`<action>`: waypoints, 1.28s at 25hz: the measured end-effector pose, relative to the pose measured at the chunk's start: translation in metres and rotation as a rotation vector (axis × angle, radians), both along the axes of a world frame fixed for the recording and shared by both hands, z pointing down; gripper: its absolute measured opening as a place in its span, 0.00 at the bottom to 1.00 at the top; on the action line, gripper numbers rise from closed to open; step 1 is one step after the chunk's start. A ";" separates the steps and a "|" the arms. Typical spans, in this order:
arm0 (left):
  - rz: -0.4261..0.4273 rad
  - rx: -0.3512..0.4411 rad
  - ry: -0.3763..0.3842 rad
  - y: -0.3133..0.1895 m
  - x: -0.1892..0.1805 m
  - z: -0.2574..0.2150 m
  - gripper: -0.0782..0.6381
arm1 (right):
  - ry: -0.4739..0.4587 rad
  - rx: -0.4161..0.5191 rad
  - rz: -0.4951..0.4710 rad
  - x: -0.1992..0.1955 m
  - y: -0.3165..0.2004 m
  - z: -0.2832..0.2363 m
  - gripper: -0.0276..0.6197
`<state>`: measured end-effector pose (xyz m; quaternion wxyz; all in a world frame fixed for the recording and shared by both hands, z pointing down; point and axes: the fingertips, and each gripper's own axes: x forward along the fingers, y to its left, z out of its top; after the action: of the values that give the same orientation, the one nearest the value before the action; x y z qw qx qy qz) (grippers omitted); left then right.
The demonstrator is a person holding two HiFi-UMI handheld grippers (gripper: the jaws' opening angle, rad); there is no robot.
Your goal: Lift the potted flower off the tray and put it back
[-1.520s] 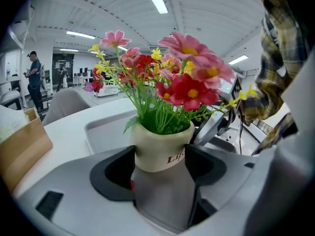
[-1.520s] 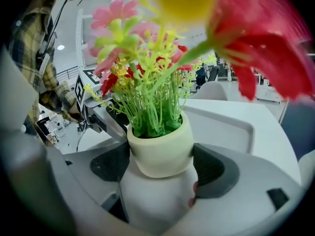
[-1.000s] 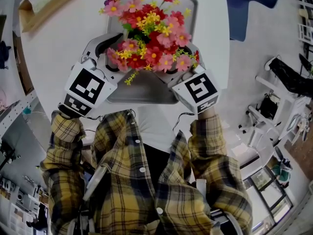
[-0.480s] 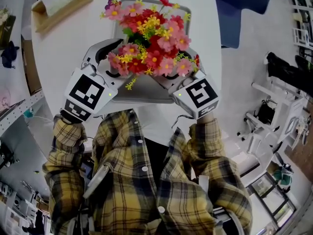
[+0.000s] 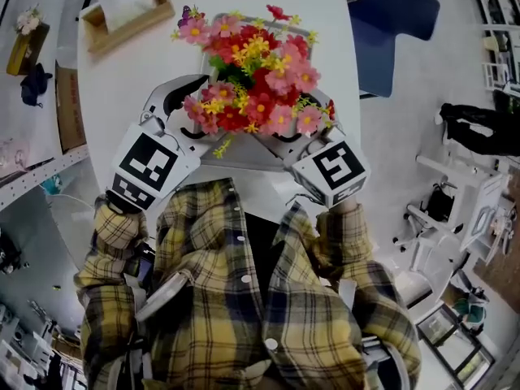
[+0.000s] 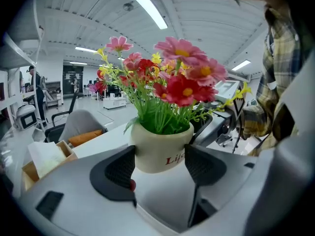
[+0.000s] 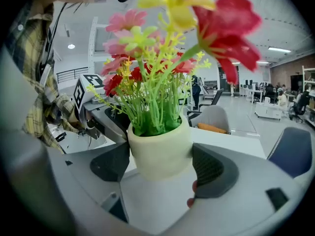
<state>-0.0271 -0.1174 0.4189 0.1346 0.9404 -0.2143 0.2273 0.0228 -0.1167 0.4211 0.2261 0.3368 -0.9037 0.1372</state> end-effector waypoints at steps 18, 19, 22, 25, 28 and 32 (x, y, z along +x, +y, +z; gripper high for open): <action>-0.052 0.056 0.086 0.000 0.003 0.000 0.56 | -0.022 0.033 -0.002 0.001 -0.001 -0.002 0.63; -0.052 0.060 0.088 0.000 0.002 0.000 0.56 | -0.025 0.032 0.002 0.001 0.000 -0.002 0.63; -0.050 0.070 0.096 0.000 0.001 -0.001 0.56 | -0.032 0.031 0.011 0.000 0.000 -0.002 0.63; -0.050 0.068 0.098 0.001 0.000 0.000 0.56 | -0.032 0.031 0.016 -0.001 0.001 -0.002 0.63; -0.047 0.067 0.097 0.001 0.000 0.000 0.56 | -0.031 0.036 0.022 -0.001 0.001 -0.002 0.63; -0.050 0.074 0.106 0.001 0.001 -0.002 0.56 | -0.034 0.041 0.024 -0.001 0.001 -0.003 0.63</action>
<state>-0.0265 -0.1165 0.4173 0.1164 0.9498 -0.2387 0.1656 0.0216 -0.1156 0.4184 0.2020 0.3497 -0.9060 0.1269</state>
